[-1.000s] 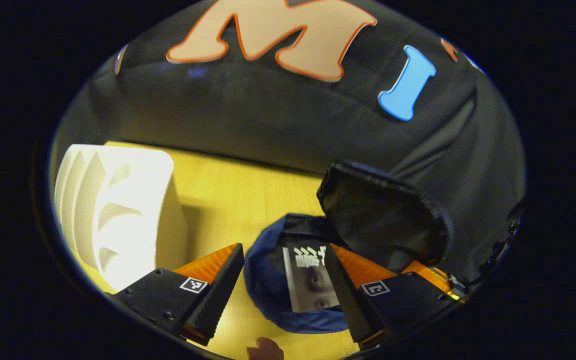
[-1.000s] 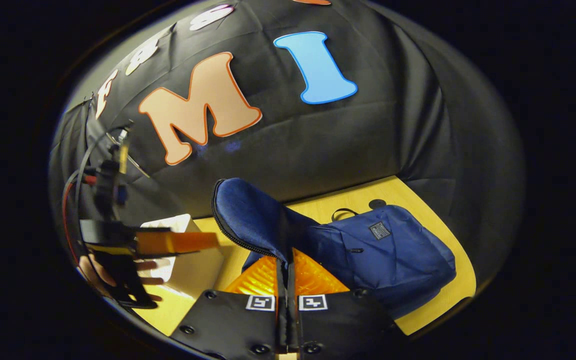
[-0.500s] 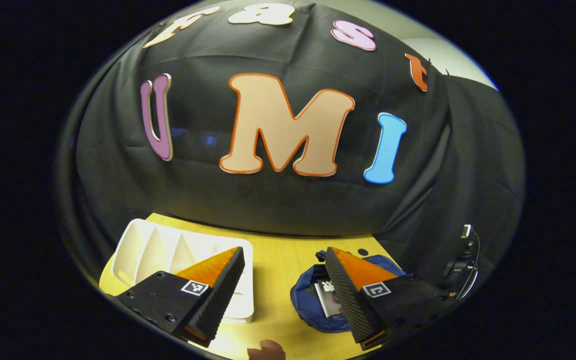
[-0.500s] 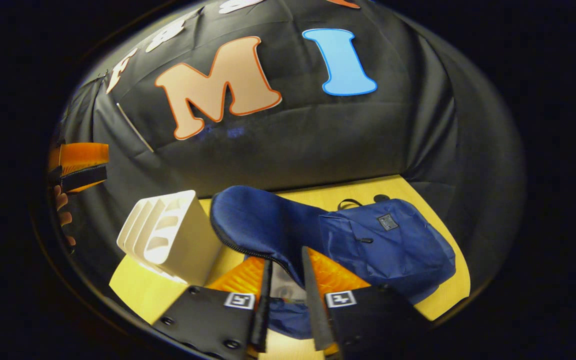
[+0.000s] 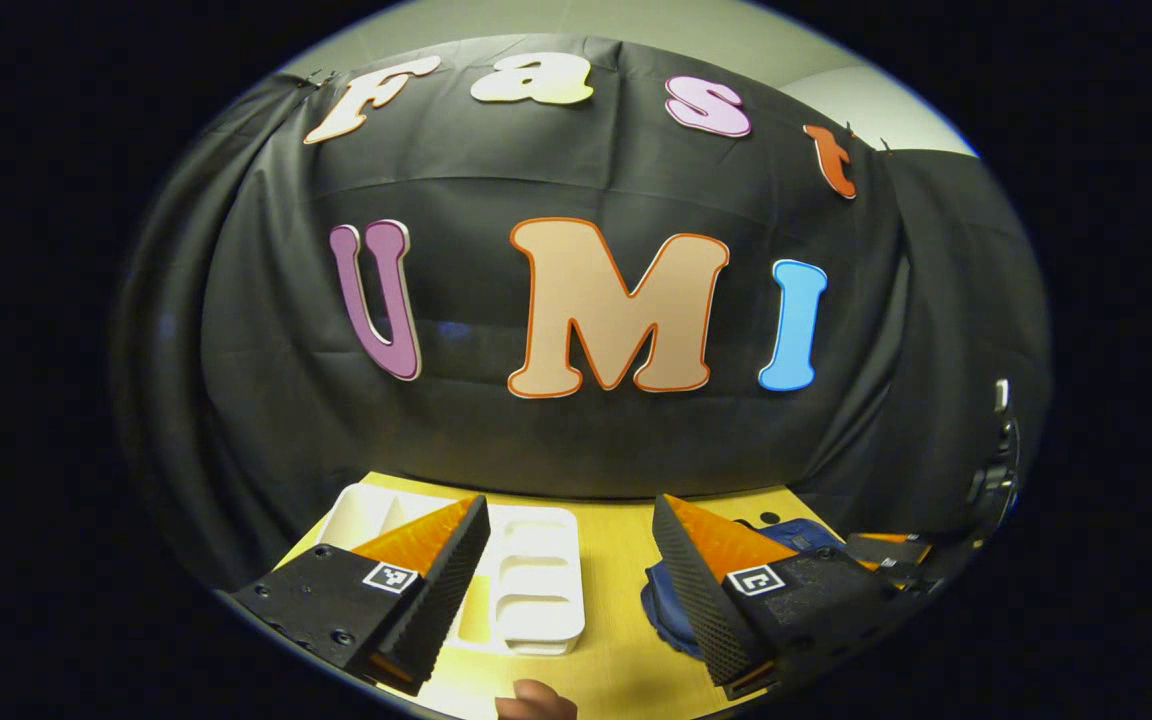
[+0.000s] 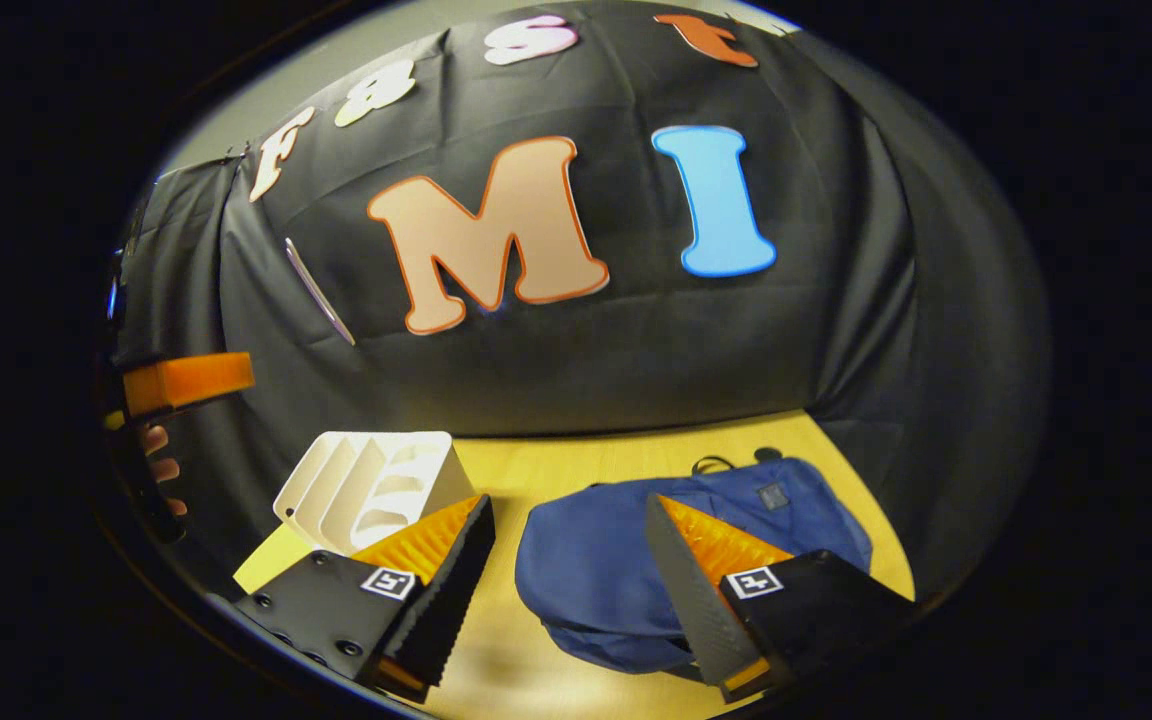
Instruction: Open the schoolbag, grab two books from the bookshelf and put them into the schoolbag.
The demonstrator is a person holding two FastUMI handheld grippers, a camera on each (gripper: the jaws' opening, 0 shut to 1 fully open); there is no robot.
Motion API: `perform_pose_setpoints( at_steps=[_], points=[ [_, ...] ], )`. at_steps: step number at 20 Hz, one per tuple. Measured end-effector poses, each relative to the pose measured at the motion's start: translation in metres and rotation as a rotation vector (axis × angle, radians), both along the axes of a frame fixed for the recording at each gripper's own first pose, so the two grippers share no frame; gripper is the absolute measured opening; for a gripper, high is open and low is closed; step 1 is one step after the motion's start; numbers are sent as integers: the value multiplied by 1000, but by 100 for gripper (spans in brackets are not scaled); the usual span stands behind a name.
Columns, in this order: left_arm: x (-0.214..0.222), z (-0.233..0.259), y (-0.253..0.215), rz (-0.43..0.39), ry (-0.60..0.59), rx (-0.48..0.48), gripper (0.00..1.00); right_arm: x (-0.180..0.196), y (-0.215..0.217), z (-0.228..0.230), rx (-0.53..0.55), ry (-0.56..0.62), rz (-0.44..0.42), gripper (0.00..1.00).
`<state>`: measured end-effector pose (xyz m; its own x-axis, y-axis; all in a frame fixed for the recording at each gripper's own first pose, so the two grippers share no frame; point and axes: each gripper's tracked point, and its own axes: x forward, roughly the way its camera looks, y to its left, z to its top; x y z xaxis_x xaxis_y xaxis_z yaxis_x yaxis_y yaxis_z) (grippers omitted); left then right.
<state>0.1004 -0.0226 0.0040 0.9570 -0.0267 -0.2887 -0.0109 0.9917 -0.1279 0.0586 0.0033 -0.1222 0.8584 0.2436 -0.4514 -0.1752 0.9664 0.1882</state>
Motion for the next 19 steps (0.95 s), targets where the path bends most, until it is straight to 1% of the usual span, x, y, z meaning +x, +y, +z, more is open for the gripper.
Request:
perform_pose_setpoints(
  at_steps=[1,2,3,4,5,6,7,8,9,10,12,13,14,15,16,17,18,19],
  points=[
    [-4,4,1,1,-10,9,96,-1,0,16,-9,-29,-3,97],
    [-7,8,3,5,-24,17,94,-2,-1,32,-17,-58,-6,99],
    [-9,10,5,7,-30,25,96,-2,-2,48,-25,-85,-15,96],
    [-11,12,6,8,-30,28,96,-2,-3,60,-33,-104,-17,95],
    [-13,13,9,14,-34,27,96,-3,-1,73,-31,-127,-17,98],
    [-15,15,11,16,-37,27,96,-5,1,86,-23,-147,-13,95],
    [-20,15,15,25,-41,26,94,-5,1,101,-13,-167,-21,100],
    [-21,16,17,26,-41,25,94,-6,-2,107,-9,-192,-32,100],
    [-22,14,17,22,-38,25,94,-6,-6,113,-10,-205,-51,95],
    [-22,13,18,23,-38,21,96,-5,-9,117,-7,-217,-60,98],
    [-22,8,17,14,-28,13,96,-4,-11,122,-4,-234,-70,99],
    [-22,5,16,7,-20,15,94,-4,-11,121,-6,-233,-71,99],
    [-21,3,15,-3,-16,19,96,-4,-12,118,-3,-225,-75,100],
    [-20,5,15,-6,-24,25,96,-4,-12,118,2,-227,-75,95],
    [-18,5,16,-6,-28,33,94,-1,-15,122,0,-235,-87,95],
    [-17,4,16,-7,-28,37,96,1,-18,126,0,-255,-100,99],
    [-16,6,16,-10,-36,40,94,2,-20,132,-1,-274,-109,98],
    [-16,8,16,-14,-42,45,96,2,-22,137,-4,-287,-117,98]
  ],
)
